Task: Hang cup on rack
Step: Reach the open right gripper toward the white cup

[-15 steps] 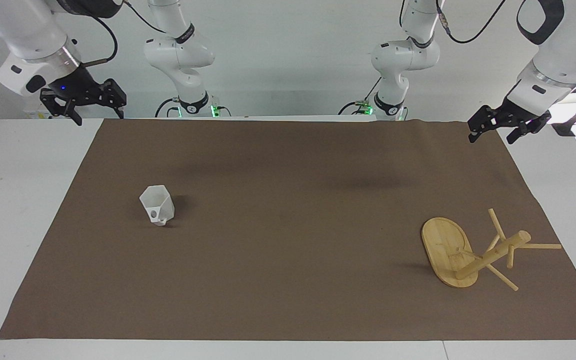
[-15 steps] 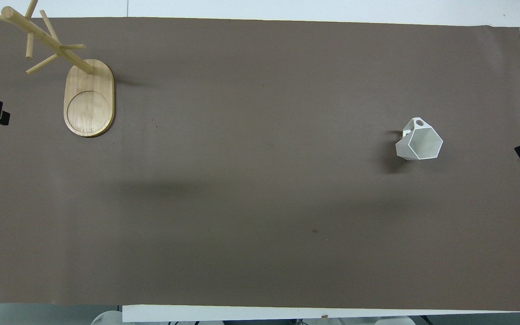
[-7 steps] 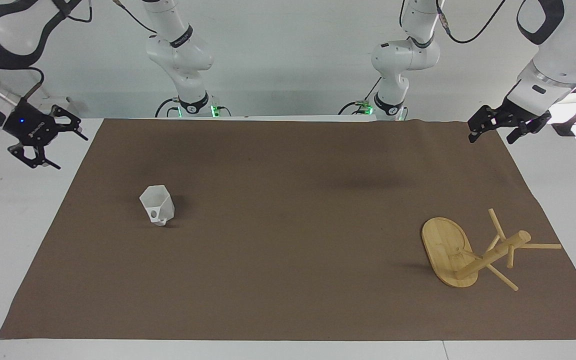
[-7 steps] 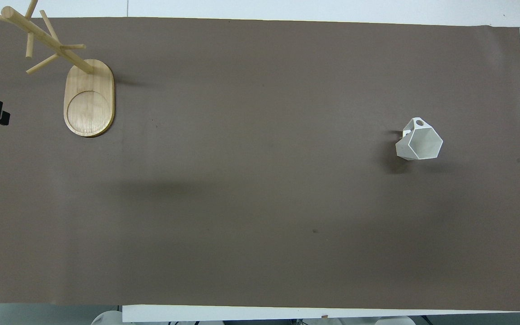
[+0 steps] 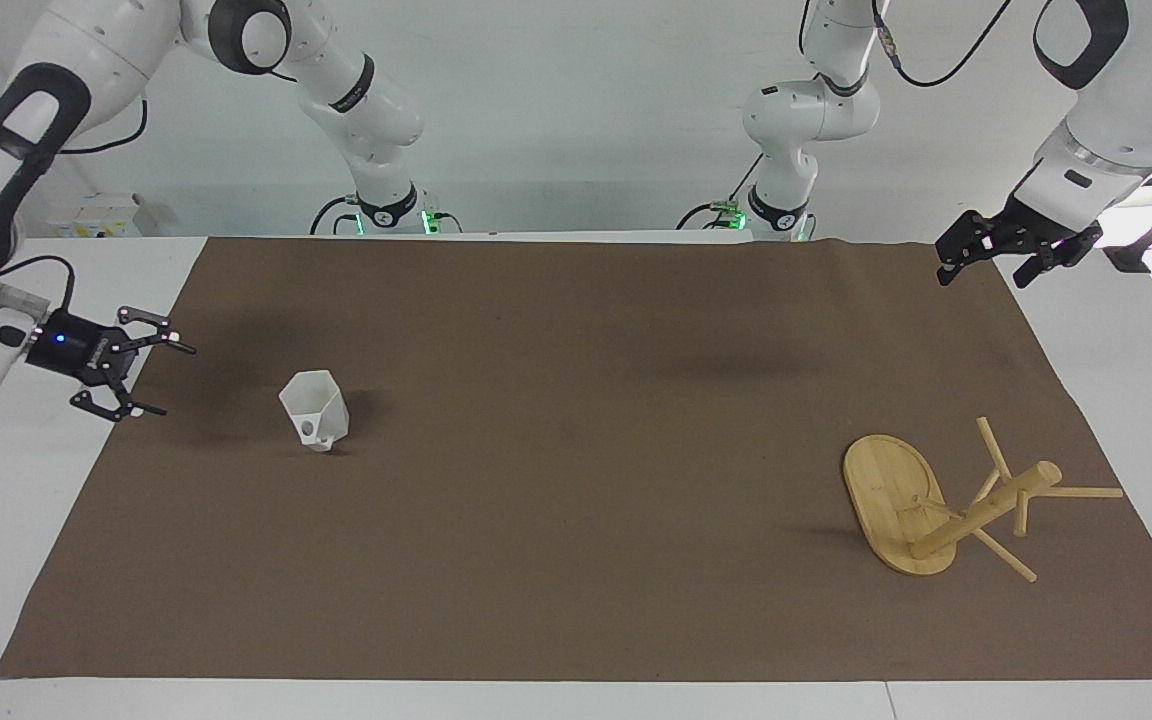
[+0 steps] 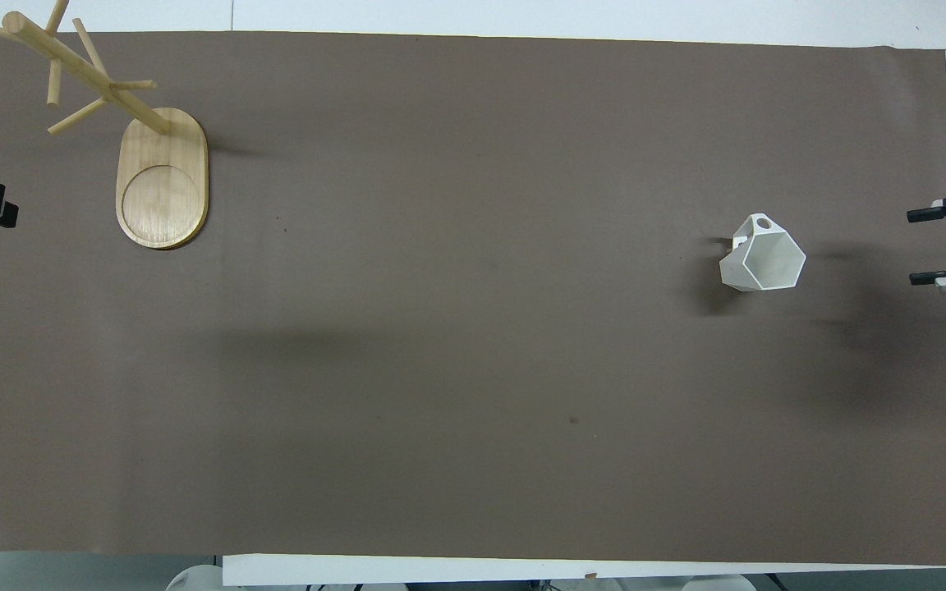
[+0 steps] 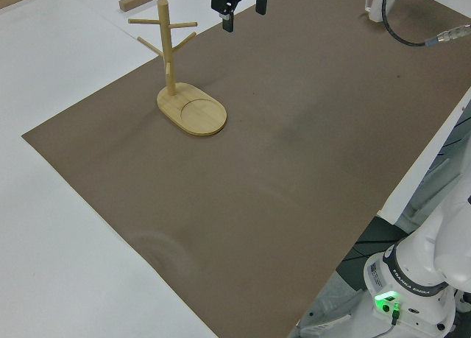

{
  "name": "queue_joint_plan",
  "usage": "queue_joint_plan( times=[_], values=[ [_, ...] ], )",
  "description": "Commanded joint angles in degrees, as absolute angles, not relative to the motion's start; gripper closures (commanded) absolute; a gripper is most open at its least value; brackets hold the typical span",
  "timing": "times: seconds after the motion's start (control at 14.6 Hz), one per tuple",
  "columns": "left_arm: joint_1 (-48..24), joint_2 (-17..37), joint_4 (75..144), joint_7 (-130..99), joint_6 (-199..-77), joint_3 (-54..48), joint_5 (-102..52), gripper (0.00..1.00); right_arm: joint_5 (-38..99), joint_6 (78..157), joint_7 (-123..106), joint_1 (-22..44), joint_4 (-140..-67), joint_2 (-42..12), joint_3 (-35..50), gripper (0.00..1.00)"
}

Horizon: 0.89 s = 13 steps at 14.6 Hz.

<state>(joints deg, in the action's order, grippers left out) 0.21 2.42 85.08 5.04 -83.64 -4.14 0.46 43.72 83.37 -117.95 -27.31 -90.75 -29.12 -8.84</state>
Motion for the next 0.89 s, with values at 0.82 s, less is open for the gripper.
queue_joint_plan(
  times=[0.82],
  values=[
    [0.09, 0.88, 86.92, 4.75, -84.29, -4.31, 1.76, 0.0, 60.02, 76.11, -146.69, -24.97, -96.68, -41.48, -6.33, 0.0]
  ],
)
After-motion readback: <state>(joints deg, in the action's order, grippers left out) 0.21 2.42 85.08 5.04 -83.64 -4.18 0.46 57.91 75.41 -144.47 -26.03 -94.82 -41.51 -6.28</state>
